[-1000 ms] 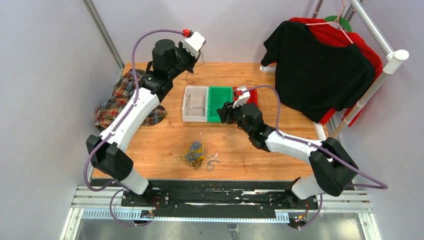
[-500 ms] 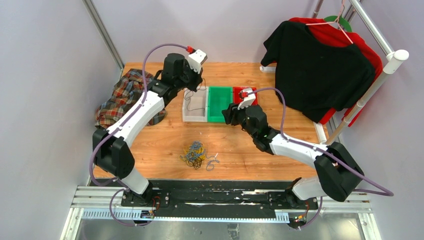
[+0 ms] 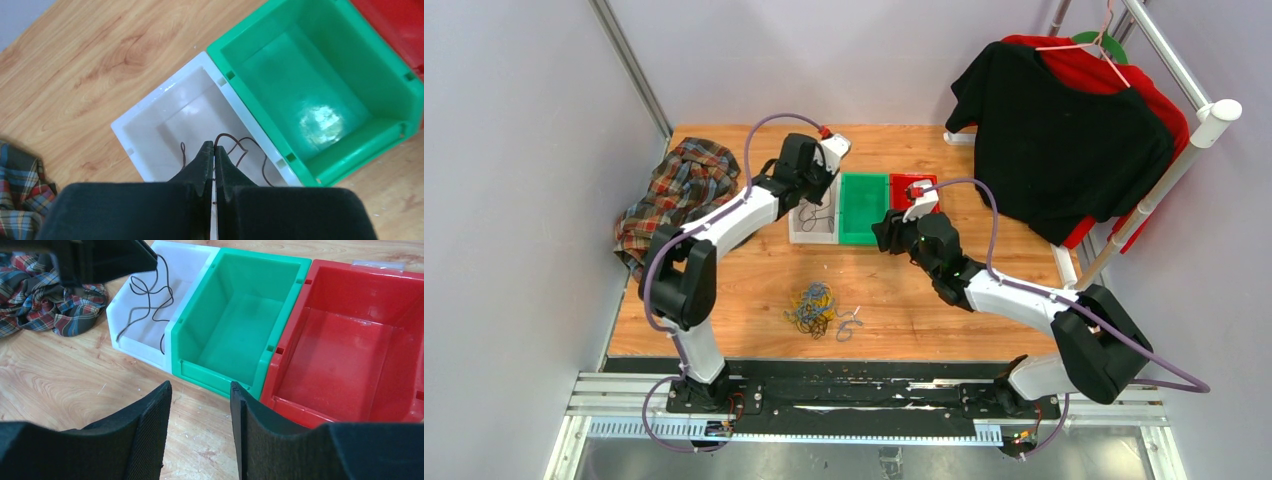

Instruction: Untangle the cables

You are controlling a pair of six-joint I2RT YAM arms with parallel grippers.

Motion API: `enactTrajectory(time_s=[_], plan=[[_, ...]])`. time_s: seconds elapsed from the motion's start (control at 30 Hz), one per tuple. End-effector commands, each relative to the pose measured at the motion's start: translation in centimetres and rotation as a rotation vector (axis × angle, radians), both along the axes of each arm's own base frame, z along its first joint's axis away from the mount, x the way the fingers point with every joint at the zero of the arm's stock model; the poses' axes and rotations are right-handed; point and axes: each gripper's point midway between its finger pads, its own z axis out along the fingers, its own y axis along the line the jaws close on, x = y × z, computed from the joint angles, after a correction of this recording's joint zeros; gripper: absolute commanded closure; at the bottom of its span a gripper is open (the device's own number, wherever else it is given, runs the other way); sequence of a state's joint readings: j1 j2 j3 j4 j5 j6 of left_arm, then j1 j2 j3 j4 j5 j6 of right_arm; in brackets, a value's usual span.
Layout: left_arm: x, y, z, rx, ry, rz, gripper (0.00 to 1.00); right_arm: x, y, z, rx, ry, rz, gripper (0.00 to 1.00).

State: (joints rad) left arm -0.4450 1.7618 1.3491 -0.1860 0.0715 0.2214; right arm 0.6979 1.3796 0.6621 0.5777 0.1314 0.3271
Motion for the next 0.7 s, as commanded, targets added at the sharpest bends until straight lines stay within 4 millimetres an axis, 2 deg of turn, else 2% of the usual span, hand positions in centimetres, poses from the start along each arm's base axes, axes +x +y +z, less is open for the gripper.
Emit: enactTrajectory(time_s=[0.0,0.13,0.27,0.3,0.37,0.43,0.57,0.67], plan=[[1.8,0.6,-1.8,0.126,-0.072,0.012,1.00,0.4,-0.7,0.6,0.030,-0.011,-0.022,0.53],[2.3,1.8,-4.0,0.234,-0.069,0.013,1.00,0.5,-0.8,0.8,0.032,-0.015,-0.021,0.54],[2.7,1.9,-4.7,0.253,-0.065,0.016,0.98,0.6,-0.6,1.1,0.033,-0.017,-0.013,0.54],[2.8,1.8,-4.6,0.251,-0.065,0.016,0.91,0.6,-0.6,1.3,0.034,-0.017,-0.012,0.54],[3.0,1.6,-4.1,0.251,-0.054,0.016,0.67,0.7,-0.6,1.6,0.032,-0.021,-0.013,0.54],[3.0,1.5,-3.4,0.266,-0.041,-0.005,0.48,0.6,-0.7,2.0,0.032,-0.028,-0.018,0.52],[3.1,1.5,-1.8,0.285,-0.039,-0.025,0.27,0.5,-0.9,2.8,0.029,-0.035,-0.019,0.51],[2.8,1.8,-0.5,0.294,-0.036,-0.028,0.16,0.4,-0.8,3.3,0.023,-0.037,-0.008,0.51]])
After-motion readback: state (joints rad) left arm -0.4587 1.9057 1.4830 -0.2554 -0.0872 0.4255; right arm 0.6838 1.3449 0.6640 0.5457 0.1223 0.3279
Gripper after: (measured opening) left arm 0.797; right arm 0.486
